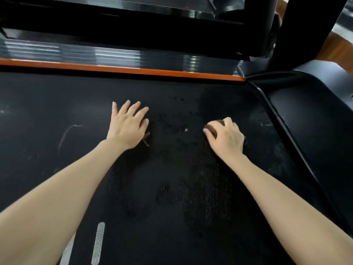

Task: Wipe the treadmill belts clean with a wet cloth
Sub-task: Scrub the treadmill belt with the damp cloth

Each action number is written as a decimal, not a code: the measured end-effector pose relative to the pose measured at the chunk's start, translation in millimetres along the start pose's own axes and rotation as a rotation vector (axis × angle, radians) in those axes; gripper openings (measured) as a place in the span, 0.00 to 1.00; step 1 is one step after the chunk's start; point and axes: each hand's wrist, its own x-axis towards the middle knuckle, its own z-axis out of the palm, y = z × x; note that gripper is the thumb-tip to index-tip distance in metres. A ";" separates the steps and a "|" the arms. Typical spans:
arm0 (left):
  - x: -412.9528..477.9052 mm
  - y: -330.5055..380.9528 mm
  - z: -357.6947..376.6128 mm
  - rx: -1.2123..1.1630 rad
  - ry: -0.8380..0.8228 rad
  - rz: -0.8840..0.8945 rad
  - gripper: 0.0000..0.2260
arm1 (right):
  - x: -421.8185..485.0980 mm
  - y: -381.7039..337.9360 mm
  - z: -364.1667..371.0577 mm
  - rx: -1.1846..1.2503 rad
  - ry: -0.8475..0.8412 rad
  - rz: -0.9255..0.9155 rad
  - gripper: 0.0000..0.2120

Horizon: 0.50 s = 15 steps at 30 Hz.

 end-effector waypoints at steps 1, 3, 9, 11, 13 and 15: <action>7.3 -3.8 2.8 -0.008 -0.019 -0.002 0.21 | 15.0 0.6 5.6 -0.022 -0.002 0.068 0.13; 15.1 -6.3 10.8 -0.024 -0.056 0.029 0.21 | 41.7 -0.7 15.5 -0.071 -0.033 0.145 0.14; 17.1 -8.4 26.7 -0.090 -0.054 0.135 0.21 | 68.1 -17.2 26.6 -0.004 -0.038 0.116 0.14; 17.6 -9.3 27.0 -0.087 -0.074 0.144 0.21 | 37.5 -28.5 19.7 0.106 -0.026 -0.082 0.15; 16.4 -9.4 26.9 -0.081 -0.076 0.153 0.28 | -12.6 -40.7 3.0 0.247 -0.063 -0.319 0.14; 14.9 -10.1 28.0 -0.072 -0.074 0.159 0.32 | -46.2 -38.4 -8.8 0.338 -0.142 -0.491 0.12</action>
